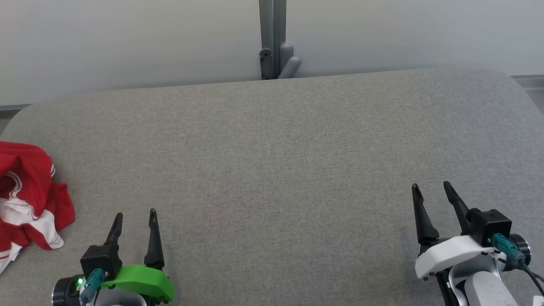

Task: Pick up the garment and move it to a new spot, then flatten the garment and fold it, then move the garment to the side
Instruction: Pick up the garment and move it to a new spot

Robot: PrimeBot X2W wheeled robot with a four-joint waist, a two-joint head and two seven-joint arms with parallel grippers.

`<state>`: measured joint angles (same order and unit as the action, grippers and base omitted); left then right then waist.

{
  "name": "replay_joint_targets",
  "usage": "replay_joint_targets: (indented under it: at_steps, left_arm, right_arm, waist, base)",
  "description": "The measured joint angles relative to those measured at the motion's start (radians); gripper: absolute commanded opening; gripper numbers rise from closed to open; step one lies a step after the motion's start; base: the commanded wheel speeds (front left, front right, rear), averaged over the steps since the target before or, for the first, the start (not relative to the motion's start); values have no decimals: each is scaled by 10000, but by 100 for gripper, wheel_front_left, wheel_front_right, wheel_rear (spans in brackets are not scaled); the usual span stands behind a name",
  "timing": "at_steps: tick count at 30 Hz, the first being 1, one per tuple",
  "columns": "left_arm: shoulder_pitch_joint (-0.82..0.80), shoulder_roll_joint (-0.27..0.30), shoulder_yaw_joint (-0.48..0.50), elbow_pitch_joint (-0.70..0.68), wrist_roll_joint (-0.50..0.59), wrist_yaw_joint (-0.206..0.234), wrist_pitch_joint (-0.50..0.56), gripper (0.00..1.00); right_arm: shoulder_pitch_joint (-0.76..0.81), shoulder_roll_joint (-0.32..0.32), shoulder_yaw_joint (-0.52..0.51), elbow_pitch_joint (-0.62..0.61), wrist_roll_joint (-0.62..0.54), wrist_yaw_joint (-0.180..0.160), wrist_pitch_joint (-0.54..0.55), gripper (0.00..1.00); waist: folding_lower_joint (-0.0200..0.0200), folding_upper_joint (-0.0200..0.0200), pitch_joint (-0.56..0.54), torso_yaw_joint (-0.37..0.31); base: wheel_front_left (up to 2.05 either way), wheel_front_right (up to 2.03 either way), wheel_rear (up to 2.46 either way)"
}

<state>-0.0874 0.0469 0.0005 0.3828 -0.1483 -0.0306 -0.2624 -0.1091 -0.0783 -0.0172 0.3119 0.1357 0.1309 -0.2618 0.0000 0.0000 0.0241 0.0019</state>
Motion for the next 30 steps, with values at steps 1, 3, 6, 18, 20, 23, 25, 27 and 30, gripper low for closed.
replay_joint_targets:
  at_steps: [1,3,6,18,20,23,25,27,30]
  left_arm:
    - [1,0,0,12,-29,0,0,100]
    - [1,0,27,10,-286,-6,0,100]
    - [2,0,92,-44,-384,-33,-2,100]
    - [-12,10,303,-180,-497,44,-15,100]
    - [-6,12,353,-190,-497,59,-15,100]
    - [24,12,374,-222,-545,132,-15,100]
    - [62,8,389,-232,-644,174,-17,100]
    - [101,17,414,-222,-713,192,-17,100]
    - [175,17,428,-213,-819,221,-15,100]
  right_arm:
    - [4,0,-2,-13,-6,0,-2,100]
    - [9,4,15,-59,-31,0,-2,100]
    - [12,-42,222,-182,-96,0,-8,100]
    - [-461,-67,1135,-276,385,0,-8,100]
    - [-623,-142,1327,-117,389,0,-10,100]
    - [-806,-368,1755,132,211,0,-8,100]
    - [-949,-477,1916,259,0,2,-10,100]
    - [-995,-500,1987,343,-63,2,-10,100]
    - [-1007,-516,2109,470,-157,4,-10,100]
  waist:
    - [0,0,3,22]
    - [0,0,12,87]
    - [0,0,42,257]
    - [0,0,345,1870]
    - [0,0,391,2231]
    - [0,0,457,2780]
    - [0,0,497,3161]
    - [0,0,531,3541]
    - [0,0,574,4119]
  base:
    - [0,0,0]
    - [0,0,0]
    - [0,0,0]
    - [0,0,0]
    - [0,0,0]
    - [0,0,0]
    - [0,0,0]
    - [0,0,0]
    - [0,0,0]
